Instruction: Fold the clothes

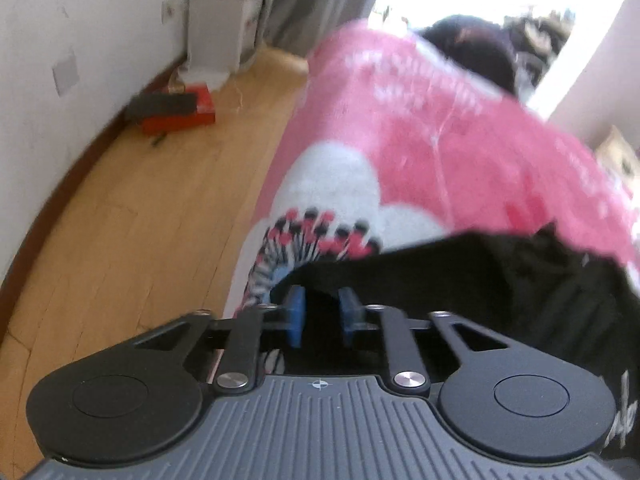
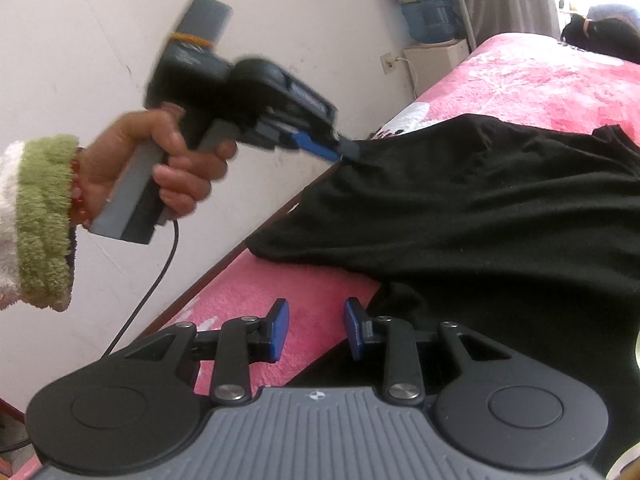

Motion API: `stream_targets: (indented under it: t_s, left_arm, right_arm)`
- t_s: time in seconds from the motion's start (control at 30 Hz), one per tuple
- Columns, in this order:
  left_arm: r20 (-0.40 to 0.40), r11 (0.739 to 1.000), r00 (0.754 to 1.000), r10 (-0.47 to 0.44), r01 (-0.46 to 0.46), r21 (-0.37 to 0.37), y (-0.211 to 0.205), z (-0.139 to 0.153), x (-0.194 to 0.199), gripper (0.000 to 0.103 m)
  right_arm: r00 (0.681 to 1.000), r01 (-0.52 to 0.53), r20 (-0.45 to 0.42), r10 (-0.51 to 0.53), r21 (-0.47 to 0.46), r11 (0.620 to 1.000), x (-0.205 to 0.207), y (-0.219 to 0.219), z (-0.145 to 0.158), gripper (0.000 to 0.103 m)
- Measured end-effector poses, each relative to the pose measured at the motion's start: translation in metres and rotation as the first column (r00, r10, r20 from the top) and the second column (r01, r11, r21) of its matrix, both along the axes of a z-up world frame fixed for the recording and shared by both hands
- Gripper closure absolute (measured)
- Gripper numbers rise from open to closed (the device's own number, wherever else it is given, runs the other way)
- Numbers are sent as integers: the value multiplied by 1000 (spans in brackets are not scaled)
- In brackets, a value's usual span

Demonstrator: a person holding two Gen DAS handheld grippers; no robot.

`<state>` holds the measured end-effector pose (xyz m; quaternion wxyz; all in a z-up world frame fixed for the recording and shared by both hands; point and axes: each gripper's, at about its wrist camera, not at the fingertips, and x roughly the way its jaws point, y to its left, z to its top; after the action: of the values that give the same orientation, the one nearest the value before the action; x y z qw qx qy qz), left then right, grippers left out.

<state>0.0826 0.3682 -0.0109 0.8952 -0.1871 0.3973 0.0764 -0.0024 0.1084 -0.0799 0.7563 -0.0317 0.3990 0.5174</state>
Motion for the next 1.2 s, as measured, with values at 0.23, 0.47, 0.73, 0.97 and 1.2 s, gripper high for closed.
stream_targets:
  t_s: [0.23,0.47,0.73,0.97,1.2]
  left_arm:
    - [36,974,977,209,-211,86,29,8,-13,85]
    - [21,987,1000,3,-6,161,-26,11,3,80]
    - [-1,947,971,-241,235,218,-118,10,37,66]
    - [-49,912,934,-353,356,206,-177,-2,31,60]
    - [-71,849,879,-471,473,237,-234,4,23,51]
  right_arm:
    - [1000,17,-17,-16,17,1000,6,-2,-2,71]
    - [991,128,-37,-125,106,986,26,-41,22,71]
    - [951,308,-21,-307,28,951,74,-164,57,70]
    - [843,538,112,-527,-199,819,118,-311,92,70]
    - [599,770,-40,-799,-242,590,130,-418,76,68]
